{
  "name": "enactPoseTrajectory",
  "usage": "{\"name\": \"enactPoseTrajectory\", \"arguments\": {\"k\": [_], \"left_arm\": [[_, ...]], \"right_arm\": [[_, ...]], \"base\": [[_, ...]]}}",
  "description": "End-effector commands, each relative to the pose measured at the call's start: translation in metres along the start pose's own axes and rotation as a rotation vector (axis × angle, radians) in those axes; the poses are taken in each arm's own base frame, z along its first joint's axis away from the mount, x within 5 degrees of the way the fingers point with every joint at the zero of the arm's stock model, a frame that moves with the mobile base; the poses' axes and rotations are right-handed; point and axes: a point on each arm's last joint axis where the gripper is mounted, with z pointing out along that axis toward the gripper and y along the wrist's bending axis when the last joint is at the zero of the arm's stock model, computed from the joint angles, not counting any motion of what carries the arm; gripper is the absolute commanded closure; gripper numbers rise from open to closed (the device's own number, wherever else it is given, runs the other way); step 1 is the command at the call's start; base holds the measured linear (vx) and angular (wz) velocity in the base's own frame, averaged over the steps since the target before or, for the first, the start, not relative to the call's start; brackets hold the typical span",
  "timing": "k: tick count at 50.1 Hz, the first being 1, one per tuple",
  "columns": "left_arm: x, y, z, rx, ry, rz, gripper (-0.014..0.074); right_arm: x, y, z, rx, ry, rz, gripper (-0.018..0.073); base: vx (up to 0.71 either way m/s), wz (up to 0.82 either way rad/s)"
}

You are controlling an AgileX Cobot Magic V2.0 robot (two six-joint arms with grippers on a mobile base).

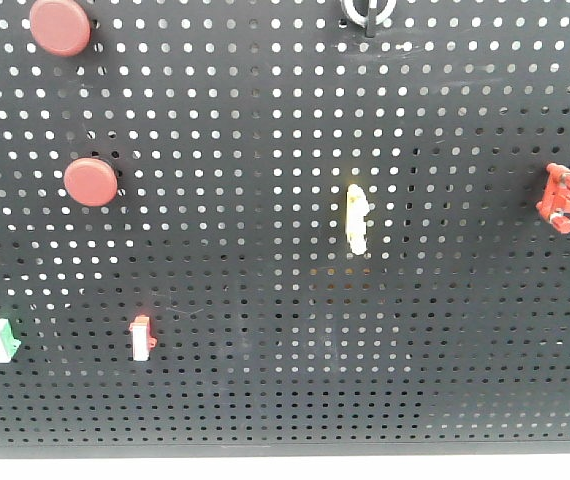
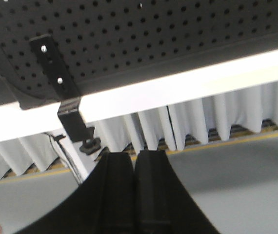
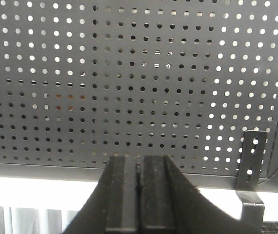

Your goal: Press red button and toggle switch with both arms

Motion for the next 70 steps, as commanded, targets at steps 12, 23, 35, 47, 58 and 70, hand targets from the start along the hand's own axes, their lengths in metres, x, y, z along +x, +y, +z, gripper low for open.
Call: {"name": "enactPoseTrajectory", "arguments": {"k": [12, 23, 35, 47, 58, 70], "left_arm": [[-0.038, 0.003, -0.011, -0.006, -0.524, -0.182, 0.0594], [-0.086, 0.014, -0.041, -0.005, -0.853, -0.262, 0.0594], [-0.187, 0.039, -0.081, -0.025, -0.760, -0.217, 0.0594], [-0.261, 0.055, -0.070, -0.025, -0.719, -0.223, 0.0594], [-0.265, 0.052, -0.014, -0.001, -0.562, -0.243, 0.0594], [-0.276, 0.041, 0.017, 0.097, -0.628, -0.289, 0.0594]], "right_arm": [[-0.025, 0.000, -0.004, 0.005, -0.287, 0.004, 0.0559], [-0.079, -0.005, -0.009, 0.009, -0.371, 0.034, 0.0559], [-0.163, -0.012, 0.006, 0.020, -0.332, 0.011, 0.0559], [-0.220, -0.017, 0.047, 0.020, -0.322, 0.011, 0.0559], [-0.215, -0.016, 0.086, 0.010, -0.268, 0.038, 0.0559], [-0.217, -0.016, 0.092, 0.007, -0.311, 0.042, 0.0559]], "base": [[0.00, 0.00], [0.00, 0.00], [0.00, 0.00], [0.00, 0.00], [0.00, 0.00], [0.00, 0.00]]}}
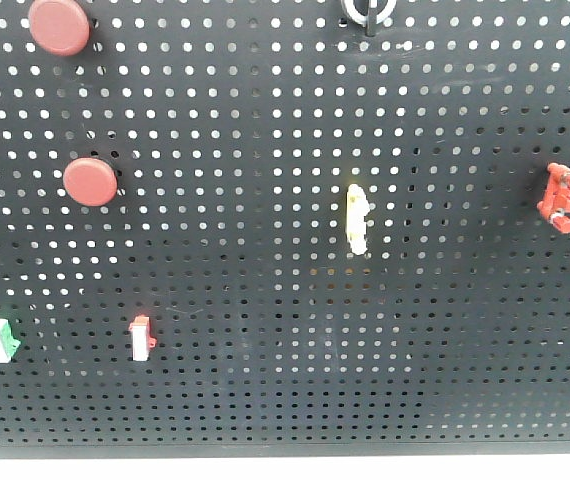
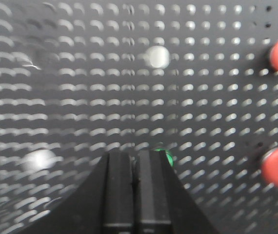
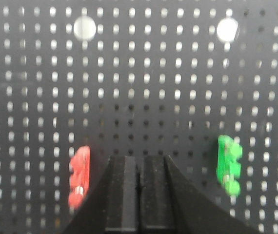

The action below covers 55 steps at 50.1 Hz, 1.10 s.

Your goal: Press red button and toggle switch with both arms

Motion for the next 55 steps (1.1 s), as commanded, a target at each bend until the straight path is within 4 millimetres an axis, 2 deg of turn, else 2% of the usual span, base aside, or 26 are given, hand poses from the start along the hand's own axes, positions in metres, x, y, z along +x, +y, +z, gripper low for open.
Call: {"name": "enactPoseTrajectory", "arguments": {"k": [1, 5, 13, 19, 29, 38, 55], "left_arm": [[-0.018, -0.010, 0.010, 0.079, -0.156, -0.049, 0.0594], [-0.021, -0.019, 0.017, 0.135, -0.152, -0.067, 0.0594], [-0.043, -0.037, 0.035, 0.230, -0.182, -0.090, 0.0594], [-0.058, -0.050, 0.058, 0.271, -0.158, -0.105, 0.0594], [-0.068, -0.077, 0.093, 0.345, -0.110, -0.125, 0.0594], [-0.062, -0.089, 0.111, 0.363, -0.060, -0.123, 0.0594], [-0.054, -0.094, 0.125, 0.364, -0.099, -0.142, 0.0594]], "right_arm": [[-0.021, -0.001, 0.000, 0.001, -0.139, -0.003, 0.0559], [-0.021, -0.001, 0.000, 0.001, -0.139, -0.003, 0.0559], [-0.021, -0.001, 0.000, 0.001, -0.138, -0.003, 0.0559], [-0.021, -0.001, 0.000, 0.001, -0.138, -0.003, 0.0559], [-0.021, -0.001, 0.000, 0.001, -0.138, -0.003, 0.0559], [-0.021, -0.001, 0.000, 0.001, -0.138, -0.003, 0.0559], [-0.021, -0.001, 0.000, 0.001, -0.137, -0.003, 0.0559]], "base": [[0.00, 0.00], [0.00, 0.00], [0.00, 0.00], [0.00, 0.00], [0.00, 0.00], [0.00, 0.00], [0.00, 0.00]]}}
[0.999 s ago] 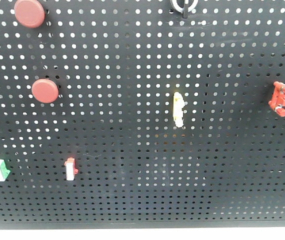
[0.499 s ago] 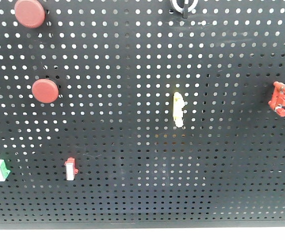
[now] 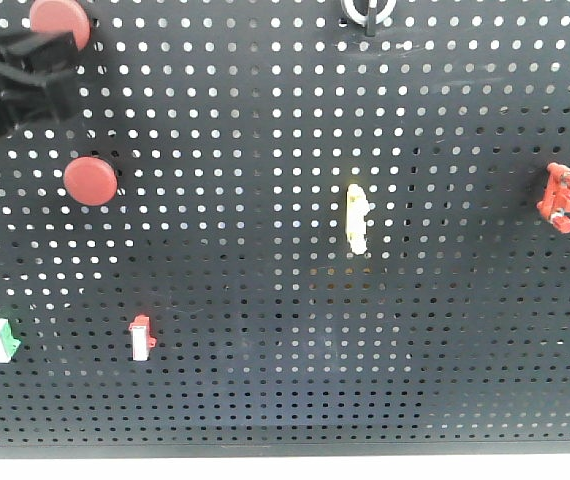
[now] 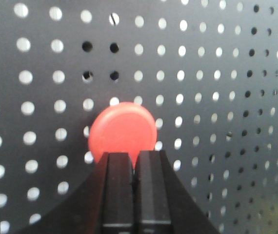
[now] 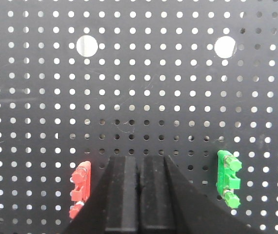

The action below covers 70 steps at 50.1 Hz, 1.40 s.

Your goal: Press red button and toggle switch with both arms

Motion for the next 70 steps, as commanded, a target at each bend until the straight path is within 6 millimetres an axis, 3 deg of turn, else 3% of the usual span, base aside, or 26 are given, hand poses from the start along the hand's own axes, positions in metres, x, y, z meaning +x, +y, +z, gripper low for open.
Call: {"name": "enactPoseTrajectory", "arguments": {"k": [1, 18, 31, 44, 52, 60, 70], "left_arm": [[-0.021, -0.003, 0.000, 0.016, -0.146, -0.026, 0.0594], [-0.020, -0.002, 0.002, 0.017, -0.160, -0.035, 0.0594], [-0.053, -0.008, -0.043, 0.035, -0.199, -0.017, 0.0594], [-0.066, -0.006, -0.082, 0.009, -0.124, 0.081, 0.0594], [-0.051, -0.005, -0.097, 0.012, -0.111, 0.075, 0.0594], [-0.007, -0.004, -0.114, 0.026, -0.090, 0.017, 0.0596], [0.018, -0.004, -0.127, 0.044, -0.143, 0.007, 0.0596]], "right_arm": [[-0.019, -0.001, 0.000, 0.002, -0.114, -0.004, 0.0559], [-0.019, -0.001, 0.000, 0.002, -0.115, -0.004, 0.0559], [-0.019, -0.001, 0.000, 0.002, -0.115, -0.006, 0.0559], [-0.018, -0.001, 0.001, 0.002, -0.112, -0.003, 0.0559], [-0.019, 0.000, 0.001, -0.002, -0.121, -0.017, 0.0559], [-0.018, 0.002, 0.008, -0.021, -0.135, -0.056, 0.0559], [-0.033, 0.029, 0.030, -0.193, -0.155, -0.067, 0.0559]], "base": [[0.00, 0.00], [0.00, 0.00], [0.00, 0.00], [0.00, 0.00], [0.00, 0.00], [0.00, 0.00], [0.00, 0.00]]}}
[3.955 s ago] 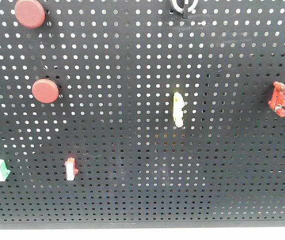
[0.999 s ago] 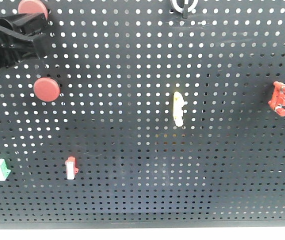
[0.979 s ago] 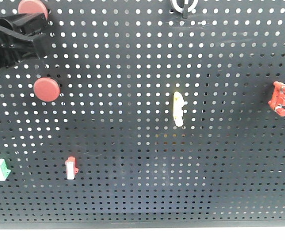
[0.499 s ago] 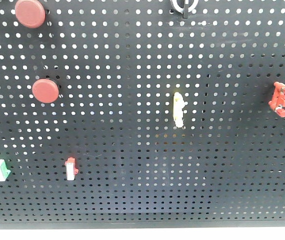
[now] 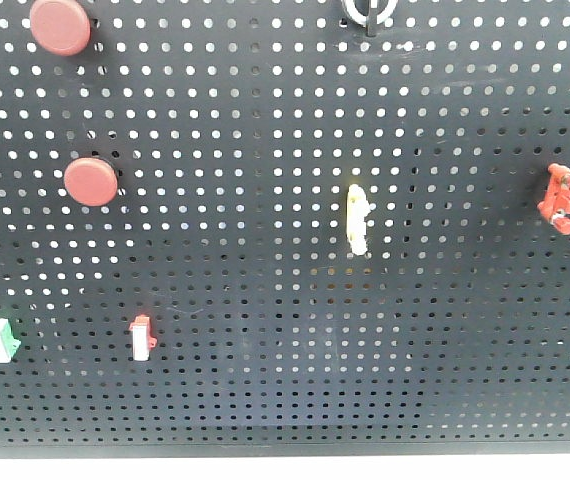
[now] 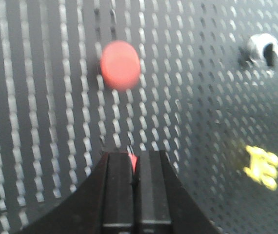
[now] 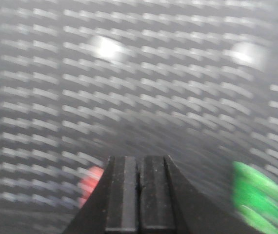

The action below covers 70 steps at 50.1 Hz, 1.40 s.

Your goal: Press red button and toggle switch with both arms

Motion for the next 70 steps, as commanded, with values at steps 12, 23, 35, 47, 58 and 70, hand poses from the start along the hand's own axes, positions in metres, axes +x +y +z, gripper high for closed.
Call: {"name": "enactPoseTrajectory", "arguments": {"k": [12, 23, 35, 47, 58, 70], "left_arm": [[-0.012, -0.002, -0.006, 0.021, -0.134, -0.012, 0.0596], [-0.012, -0.002, -0.006, 0.021, -0.134, -0.012, 0.0596], [-0.012, -0.002, -0.006, 0.022, -0.136, -0.012, 0.0596], [-0.013, -0.002, -0.007, 0.024, -0.150, -0.012, 0.0596], [-0.013, -0.002, -0.007, 0.024, -0.153, -0.012, 0.0596], [-0.016, -0.003, -0.007, 0.028, -0.184, -0.012, 0.0596]], "right_arm": [[-0.053, 0.051, 0.063, -0.264, -0.154, 0.008, 0.0559], [-0.080, 0.090, 0.099, -0.381, -0.179, 0.059, 0.0559], [-0.082, 0.124, 0.128, -0.448, -0.160, 0.086, 0.0559], [-0.078, 0.130, 0.144, -0.438, -0.087, 0.079, 0.0559], [-0.071, 0.107, 0.155, -0.358, -0.050, 0.114, 0.0559], [-0.077, 0.097, 0.148, -0.334, -0.031, 0.062, 0.0559]], "base": [[0.00, 0.00], [0.00, 0.00], [0.00, 0.00], [0.00, 0.00], [0.00, 0.00], [0.00, 0.00]]}}
